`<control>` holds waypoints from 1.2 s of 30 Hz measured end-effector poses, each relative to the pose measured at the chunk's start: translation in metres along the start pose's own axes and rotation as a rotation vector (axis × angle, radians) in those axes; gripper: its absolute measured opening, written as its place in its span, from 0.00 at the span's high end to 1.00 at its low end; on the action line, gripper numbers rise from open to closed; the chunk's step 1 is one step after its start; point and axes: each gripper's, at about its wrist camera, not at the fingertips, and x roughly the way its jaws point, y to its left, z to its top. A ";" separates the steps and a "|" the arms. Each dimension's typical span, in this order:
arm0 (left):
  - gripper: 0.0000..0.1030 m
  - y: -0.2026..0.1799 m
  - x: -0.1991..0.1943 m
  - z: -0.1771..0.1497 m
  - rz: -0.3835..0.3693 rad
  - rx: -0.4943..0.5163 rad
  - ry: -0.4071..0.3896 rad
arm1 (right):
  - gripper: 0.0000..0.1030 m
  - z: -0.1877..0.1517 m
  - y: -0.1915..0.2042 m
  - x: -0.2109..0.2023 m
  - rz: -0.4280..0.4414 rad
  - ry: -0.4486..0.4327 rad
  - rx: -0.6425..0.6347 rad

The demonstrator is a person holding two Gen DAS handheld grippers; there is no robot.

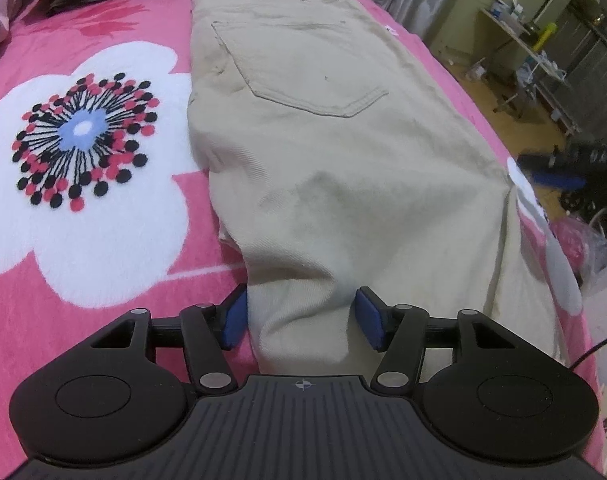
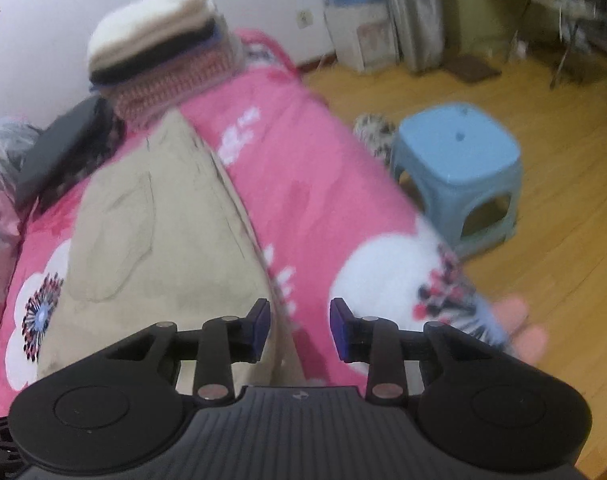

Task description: Fold clothes

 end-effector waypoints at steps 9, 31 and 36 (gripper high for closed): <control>0.37 -0.006 0.001 0.000 0.001 0.043 0.006 | 0.83 0.012 0.033 0.068 0.056 0.034 -0.138; 0.18 0.023 -0.048 -0.005 -0.036 0.015 0.061 | 0.79 -0.084 0.013 -0.257 0.058 -0.380 0.309; 0.16 0.035 -0.085 -0.022 -0.112 0.004 0.065 | 0.63 -0.054 0.043 -0.289 0.192 -0.398 0.158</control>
